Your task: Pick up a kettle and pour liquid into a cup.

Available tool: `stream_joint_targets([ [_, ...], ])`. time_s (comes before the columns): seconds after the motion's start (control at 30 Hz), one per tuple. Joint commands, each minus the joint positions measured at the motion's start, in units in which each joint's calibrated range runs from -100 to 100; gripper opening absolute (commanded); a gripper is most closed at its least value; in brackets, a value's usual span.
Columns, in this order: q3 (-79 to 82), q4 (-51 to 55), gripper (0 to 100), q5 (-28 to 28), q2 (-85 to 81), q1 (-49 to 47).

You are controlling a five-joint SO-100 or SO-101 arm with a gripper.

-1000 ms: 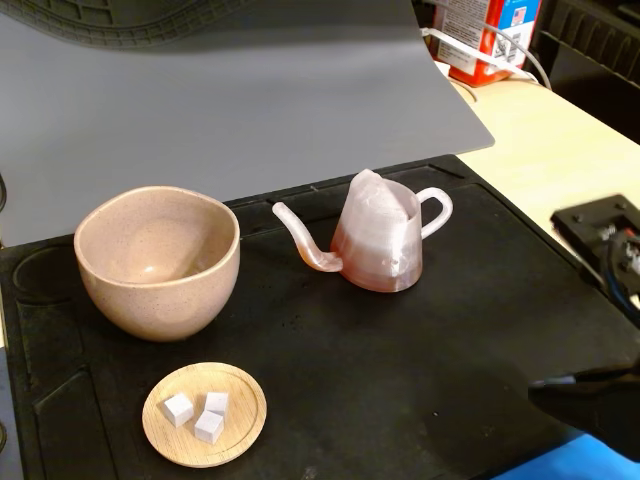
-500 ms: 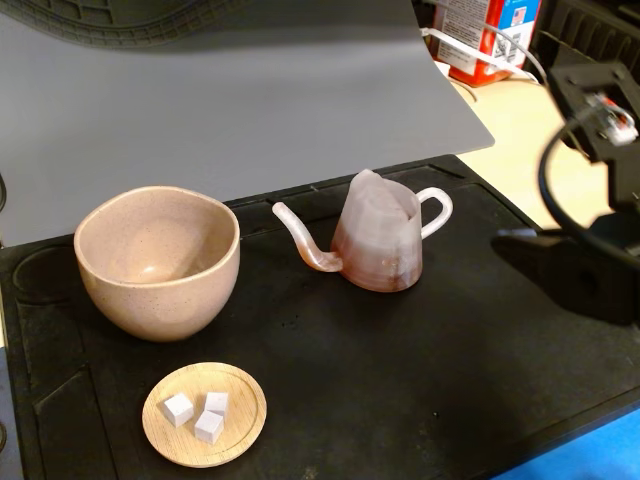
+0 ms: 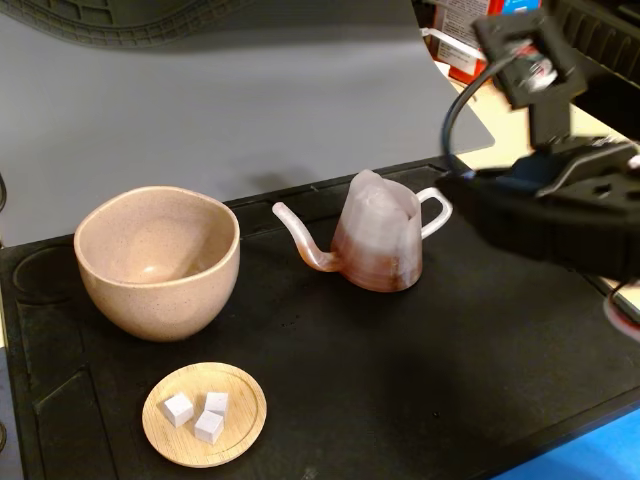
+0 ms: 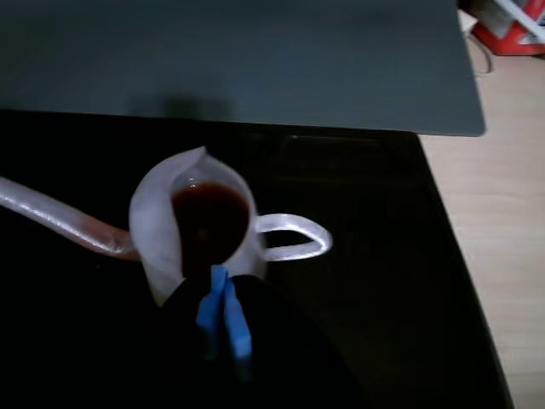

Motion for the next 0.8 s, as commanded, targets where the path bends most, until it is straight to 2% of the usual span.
stream_joint_targets([
  [0.0,-2.1,-5.5,1,0.1,2.6,-1.0],
  [0.17,6.8,-19.0,1,2.8,8.5,2.0],
  [0.37,9.9,-22.9,1,7.7,9.3,5.0],
  [0.53,7.9,-44.0,1,10.9,26.7,5.9],
  [0.77,-1.6,-45.0,1,16.0,30.7,6.0],
])
